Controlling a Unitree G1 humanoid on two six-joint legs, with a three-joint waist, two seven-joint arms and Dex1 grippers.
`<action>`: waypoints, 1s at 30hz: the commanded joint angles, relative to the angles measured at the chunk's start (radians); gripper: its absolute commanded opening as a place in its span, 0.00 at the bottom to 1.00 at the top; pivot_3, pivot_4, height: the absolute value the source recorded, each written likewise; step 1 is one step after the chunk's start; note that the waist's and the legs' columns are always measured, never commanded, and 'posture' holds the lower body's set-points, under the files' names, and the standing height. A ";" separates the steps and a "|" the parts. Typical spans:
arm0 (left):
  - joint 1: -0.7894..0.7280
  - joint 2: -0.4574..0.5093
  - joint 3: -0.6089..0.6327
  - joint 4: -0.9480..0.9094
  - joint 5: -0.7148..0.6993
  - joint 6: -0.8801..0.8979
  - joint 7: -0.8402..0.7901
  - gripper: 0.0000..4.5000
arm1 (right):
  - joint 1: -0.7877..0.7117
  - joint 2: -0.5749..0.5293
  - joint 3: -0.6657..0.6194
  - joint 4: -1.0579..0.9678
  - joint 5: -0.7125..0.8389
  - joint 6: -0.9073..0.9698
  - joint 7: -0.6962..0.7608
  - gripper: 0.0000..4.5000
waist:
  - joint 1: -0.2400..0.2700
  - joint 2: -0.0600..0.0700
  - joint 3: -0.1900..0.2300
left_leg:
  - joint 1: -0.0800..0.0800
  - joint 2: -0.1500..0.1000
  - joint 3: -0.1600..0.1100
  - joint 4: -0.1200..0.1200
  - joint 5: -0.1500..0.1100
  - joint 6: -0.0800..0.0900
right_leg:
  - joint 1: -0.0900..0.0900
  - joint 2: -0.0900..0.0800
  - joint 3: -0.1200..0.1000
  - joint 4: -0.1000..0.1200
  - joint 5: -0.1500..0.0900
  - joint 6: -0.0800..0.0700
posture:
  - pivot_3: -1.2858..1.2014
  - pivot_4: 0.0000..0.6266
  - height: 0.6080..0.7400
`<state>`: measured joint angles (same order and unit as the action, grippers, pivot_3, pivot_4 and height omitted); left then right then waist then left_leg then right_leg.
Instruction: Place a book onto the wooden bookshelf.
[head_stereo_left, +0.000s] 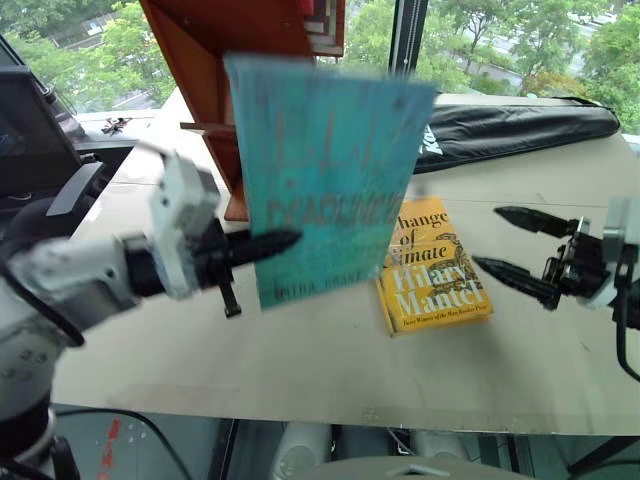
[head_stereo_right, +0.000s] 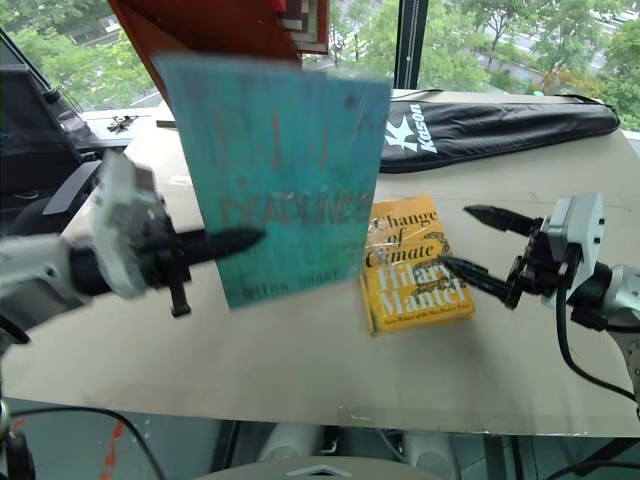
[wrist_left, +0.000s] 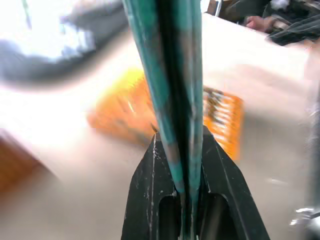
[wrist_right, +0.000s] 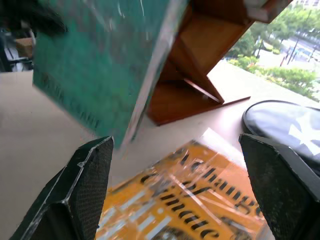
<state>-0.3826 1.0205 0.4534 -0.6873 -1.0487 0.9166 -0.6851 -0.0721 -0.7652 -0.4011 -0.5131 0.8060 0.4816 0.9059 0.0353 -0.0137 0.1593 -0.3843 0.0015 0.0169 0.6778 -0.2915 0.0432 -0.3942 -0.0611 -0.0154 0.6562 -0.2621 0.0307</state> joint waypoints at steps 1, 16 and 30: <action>-0.188 0.150 -0.095 0.063 0.214 -0.175 -0.066 0.01 | -0.044 0.005 0.010 0.048 -0.007 -0.037 0.019 0.88 | 0.000 -0.002 0.002 | 0.000 0.000 0.000 0.000 0.000 0.000 | 0.000 0.001 0.000 0.000 0.000 0.000 | 0.52 0.24 1.00; -0.564 0.387 -0.566 0.613 1.059 -0.867 -0.315 0.01 | -0.146 0.060 0.094 0.070 -0.001 -0.046 0.014 0.88 | -0.023 -0.001 0.005 | -0.011 0.001 0.006 -0.004 0.000 0.000 | -0.016 0.013 0.004 0.002 0.001 0.008 | 0.52 0.24 1.00; -0.746 0.154 -0.777 0.853 1.406 -0.707 -0.561 0.18 | -0.135 0.109 0.049 -0.055 0.053 -0.053 -0.105 0.88 | -0.036 -0.003 0.004 | -0.010 0.002 0.005 0.008 -0.002 0.004 | -0.016 0.014 0.004 0.015 0.001 0.008 | 0.52 0.24 1.00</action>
<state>-1.1319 1.1596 -0.3276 0.1178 0.3135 0.1839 -1.2292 -0.1890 -0.6577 -0.3273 -0.5324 0.8312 0.4500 0.8175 -0.0010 -0.0162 0.1635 -0.3937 0.0038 0.0218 0.6855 -0.2935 0.0472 -0.4100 -0.0466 -0.0110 0.6725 -0.2611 0.0388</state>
